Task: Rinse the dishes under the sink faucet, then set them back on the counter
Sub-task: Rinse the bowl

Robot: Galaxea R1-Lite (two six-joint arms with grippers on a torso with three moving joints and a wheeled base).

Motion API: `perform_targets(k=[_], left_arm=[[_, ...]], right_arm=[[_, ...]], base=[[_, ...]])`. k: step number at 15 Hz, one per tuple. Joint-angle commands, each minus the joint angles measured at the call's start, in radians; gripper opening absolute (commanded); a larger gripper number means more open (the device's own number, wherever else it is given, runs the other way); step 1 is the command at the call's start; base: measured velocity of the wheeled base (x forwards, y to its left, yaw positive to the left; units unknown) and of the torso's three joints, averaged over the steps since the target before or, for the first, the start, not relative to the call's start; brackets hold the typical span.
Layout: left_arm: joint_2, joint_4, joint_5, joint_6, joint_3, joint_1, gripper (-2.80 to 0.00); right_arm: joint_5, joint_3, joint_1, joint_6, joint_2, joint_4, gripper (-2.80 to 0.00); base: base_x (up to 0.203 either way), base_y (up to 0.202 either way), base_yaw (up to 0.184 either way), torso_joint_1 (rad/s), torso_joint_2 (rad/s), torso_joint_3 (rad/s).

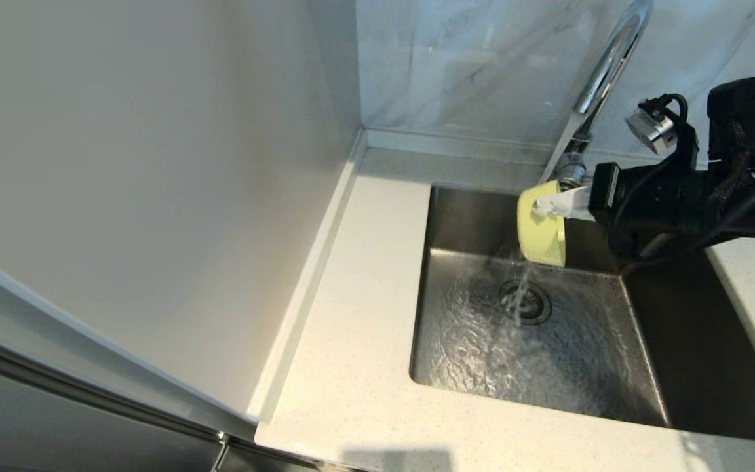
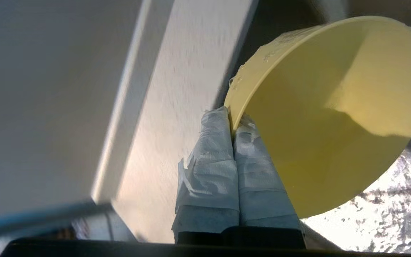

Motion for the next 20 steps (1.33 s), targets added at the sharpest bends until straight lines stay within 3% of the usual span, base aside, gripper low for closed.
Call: perform_targets(k=[1,4,7,14,18,20], left_arm=[[0.000,0.000,-0.001,-0.001,0.000,0.000,-2.80],[0.000,0.000,0.000,-0.001,0.000,0.000,-2.80],[0.000,0.000,0.000,-0.001,0.000,0.000,-2.80],[0.000,0.000,-0.001,0.000,0.000,0.000,-2.80],[0.000,0.000,0.000,0.000,0.000,0.000,-2.80],[0.000,0.000,0.000,-0.001,0.000,0.000,-2.80]], right_arm=[[0.028,-0.001,0.010,-0.177,-0.029,0.109,-2.80],[0.072,-0.026,0.013,-0.583,-0.041,0.341,-2.80],[0.068,-0.042,0.036,-0.866,-0.026,0.420,-2.80],[0.023,-0.242,0.109,-0.908,0.118,0.420,-2.80],[0.013,-0.309,0.092,-0.892,0.189,0.420,-2.80],[0.012,-0.345,0.063,-0.846,0.210,0.420,-2.80]], base=[[0.000,0.000,0.000,0.000,0.00,0.000],[0.000,0.000,0.000,0.000,0.00,0.000],[0.000,0.000,0.000,0.000,0.00,0.000],[0.000,0.000,0.000,0.000,0.00,0.000],[0.000,0.000,0.000,0.000,0.00,0.000],[0.000,0.000,0.000,0.000,0.00,0.000]])
